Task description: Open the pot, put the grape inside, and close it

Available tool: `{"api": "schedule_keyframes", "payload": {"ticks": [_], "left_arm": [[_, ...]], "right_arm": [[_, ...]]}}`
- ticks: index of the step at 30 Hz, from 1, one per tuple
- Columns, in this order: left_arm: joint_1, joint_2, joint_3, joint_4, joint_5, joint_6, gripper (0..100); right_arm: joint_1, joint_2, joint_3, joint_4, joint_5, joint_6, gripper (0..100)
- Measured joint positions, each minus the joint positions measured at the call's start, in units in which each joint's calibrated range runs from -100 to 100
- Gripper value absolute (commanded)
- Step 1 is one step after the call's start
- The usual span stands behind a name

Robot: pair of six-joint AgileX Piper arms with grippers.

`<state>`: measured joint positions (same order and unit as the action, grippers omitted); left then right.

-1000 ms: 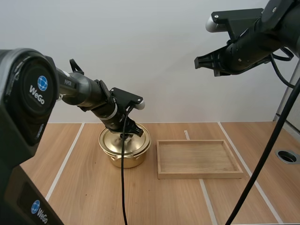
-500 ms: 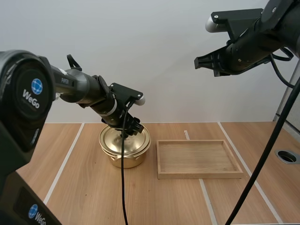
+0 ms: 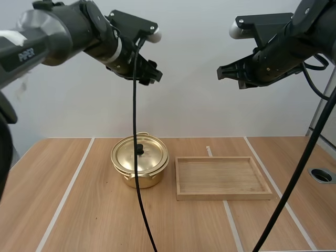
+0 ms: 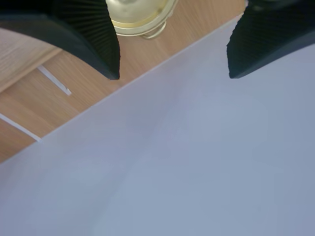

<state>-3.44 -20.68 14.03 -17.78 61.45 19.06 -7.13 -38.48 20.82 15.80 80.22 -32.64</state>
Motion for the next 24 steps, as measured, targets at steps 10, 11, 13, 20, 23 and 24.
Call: {"api": "schedule_keyframes", "payload": {"ticks": [10, 11, 13, 20, 23, 24], "left_arm": [[0.0, -5.79, -1.96, 7.29, 2.05, -3.64, 0], [0.0, -6.23, -1.96, 7.41, 2.05, -4.05, 0], [0.0, -7.24, -1.96, 7.75, 2.27, -4.61, 0], [0.0, -11.18, -2.07, 8.13, 9.57, -5.27, 0], [0.0, -12.98, -2.07, 9.65, 11.71, -8.53, 0], [0.0, -13.78, -1.7, 10.84, 11.51, -11.12, 0]], "right_arm": [[0.0, 0.0, 0.0, 0.46, 0.34, 0.0, 0], [0.0, 0.0, 0.0, 0.72, 0.34, 0.0, 0], [0.0, 0.0, 0.0, 1.77, 0.34, 0.0, 0], [0.0, 0.0, 0.0, 7.19, 0.5, 1.93, 0], [0.0, 0.0, 0.0, 8.39, 0.91, 2.87, 0], [0.0, 0.0, 0.0, 8.67, 0.91, 2.99, 0]]}}
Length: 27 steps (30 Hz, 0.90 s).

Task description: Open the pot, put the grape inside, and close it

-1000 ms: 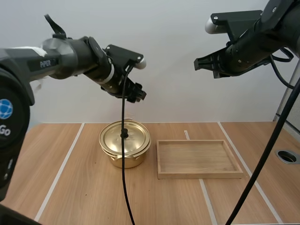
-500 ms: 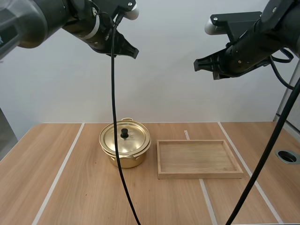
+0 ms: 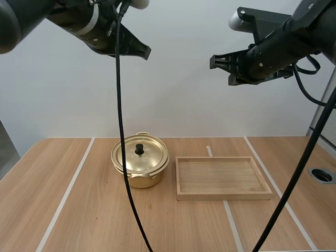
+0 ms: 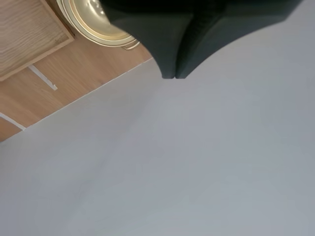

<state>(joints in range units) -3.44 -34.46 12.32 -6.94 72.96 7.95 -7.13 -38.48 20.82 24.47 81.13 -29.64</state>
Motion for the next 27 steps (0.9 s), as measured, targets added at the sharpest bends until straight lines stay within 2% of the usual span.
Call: {"api": "schedule_keyframes", "payload": {"ticks": [4, 11, 19, 27], "left_arm": [[0.0, -5.28, 3.94, 5.71, -7.78, -9.34, 0], [0.0, -15.45, 12.82, 8.93, -15.74, -15.99, 0], [0.0, -26.69, 26.99, 9.76, -19.76, -19.6, 0], [0.0, -39.91, 40.48, 13.96, -22.04, -23.4, 0]], "right_arm": [[0.0, -1.53, 0.0, 0.27, 0.35, 0.07, 0], [0.0, -7.77, 0.9, 1.69, -2.17, 0.37, 0], [0.0, -19.55, 16.08, 2.64, -9.68, -2.62, 0], [0.0, -30.26, 28.63, 2.86, -12.16, -5.97, 0]]}}
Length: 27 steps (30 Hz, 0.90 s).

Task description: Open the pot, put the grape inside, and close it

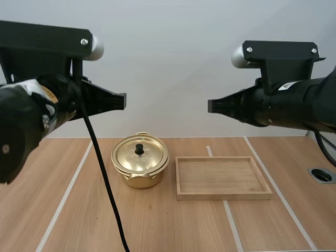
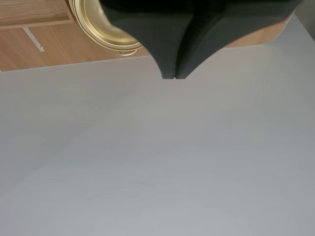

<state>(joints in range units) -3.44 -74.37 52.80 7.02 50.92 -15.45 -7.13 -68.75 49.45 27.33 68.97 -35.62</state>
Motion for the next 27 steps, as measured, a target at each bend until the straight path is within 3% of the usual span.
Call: {"api": "schedule_keyframes", "payload": {"ticks": [14, 27], "left_arm": [[0.0, -13.58, 18.37, 0.25, -1.99, 0.51, 0], [0.0, -13.58, 20.22, 0.25, -2.59, 0.49, 0]], "right_arm": [[0.0, -10.66, 10.75, 0.0, -1.13, -2.17, 0], [0.0, -10.92, 11.07, 0.0, -1.91, -2.17, 0]]}}
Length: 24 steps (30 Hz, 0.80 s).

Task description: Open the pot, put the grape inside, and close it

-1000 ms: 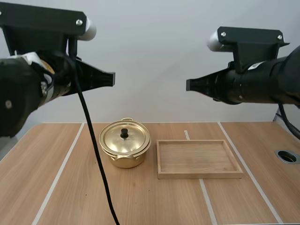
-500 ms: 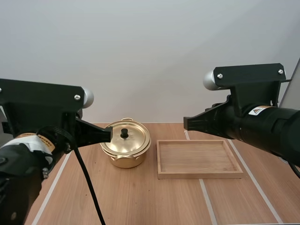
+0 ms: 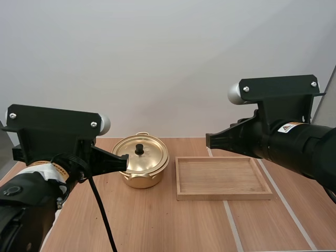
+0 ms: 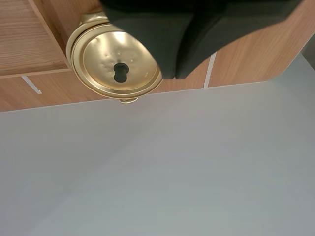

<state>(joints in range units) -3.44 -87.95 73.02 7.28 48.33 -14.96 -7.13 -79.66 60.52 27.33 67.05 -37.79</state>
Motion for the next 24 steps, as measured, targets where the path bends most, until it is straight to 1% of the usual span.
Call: {"api": "schedule_keyframes", "payload": {"ticks": [5, 9, 12, 16, 21, 24], "left_arm": [[0.0, 0.0, 0.0, 0.0, 0.0, 0.0, 0], [0.0, 0.0, 0.0, 0.0, 0.0, 0.0, 0], [0.0, 0.0, 0.0, 0.0, 0.0, 0.0, 0], [0.0, -0.58, 0.0, 0.0, 0.0, 0.0, 0], [0.0, -4.35, 0.0, 0.0, -0.59, 0.0, 0], [0.0, -7.82, 0.72, 0.0, -1.02, 0.0, 0]], "right_arm": [[0.0, 0.0, 0.0, 0.0, -0.06, -0.85, 0], [0.0, 0.0, 0.0, 0.0, -1.53, -5.85, 0], [0.0, 0.0, 0.0, -0.47, -5.01, -7.97, 0], [0.3, -0.7, 0.44, -3.1, -11.19, -8.48, 0], [4.22, -6.79, 5.96, -8.45, -18.79, -8.97, 0], [5.44, -9.82, 10.09, -11.06, -22.11, -8.97, 0]]}}
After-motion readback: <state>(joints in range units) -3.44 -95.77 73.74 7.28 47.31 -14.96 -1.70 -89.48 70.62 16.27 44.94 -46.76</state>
